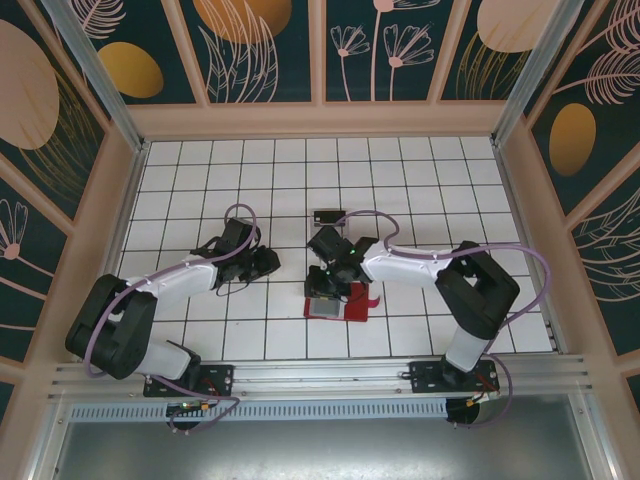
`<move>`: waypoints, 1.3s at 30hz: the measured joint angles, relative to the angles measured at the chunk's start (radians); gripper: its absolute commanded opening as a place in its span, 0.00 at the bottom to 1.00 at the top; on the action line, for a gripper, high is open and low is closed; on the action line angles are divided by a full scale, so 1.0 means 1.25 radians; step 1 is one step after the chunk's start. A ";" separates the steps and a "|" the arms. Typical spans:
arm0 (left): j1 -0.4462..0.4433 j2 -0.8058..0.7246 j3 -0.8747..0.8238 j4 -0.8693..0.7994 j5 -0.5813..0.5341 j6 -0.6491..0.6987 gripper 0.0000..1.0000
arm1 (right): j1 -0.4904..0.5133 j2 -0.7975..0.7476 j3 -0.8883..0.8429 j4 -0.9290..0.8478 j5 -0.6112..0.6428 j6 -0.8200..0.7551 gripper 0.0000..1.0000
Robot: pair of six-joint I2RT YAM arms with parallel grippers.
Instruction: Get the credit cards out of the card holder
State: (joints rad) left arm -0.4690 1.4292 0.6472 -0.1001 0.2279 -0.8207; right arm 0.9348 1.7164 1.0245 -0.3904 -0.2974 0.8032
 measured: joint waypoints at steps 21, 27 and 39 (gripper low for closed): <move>0.000 -0.010 0.000 -0.011 0.055 0.039 0.23 | 0.002 -0.012 -0.045 0.003 0.019 0.000 0.29; -0.006 -0.008 0.016 -0.022 0.094 0.058 0.23 | -0.010 -0.042 -0.068 -0.019 0.042 -0.002 0.30; -0.136 0.091 0.116 -0.024 0.171 0.068 0.21 | -0.042 -0.079 -0.119 -0.049 0.067 -0.007 0.30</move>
State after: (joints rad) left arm -0.6395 1.5433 0.7925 -0.1303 0.4412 -0.7353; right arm 0.8822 1.6180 0.8761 -0.4519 -0.2138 0.7948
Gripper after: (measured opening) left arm 0.219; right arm 0.299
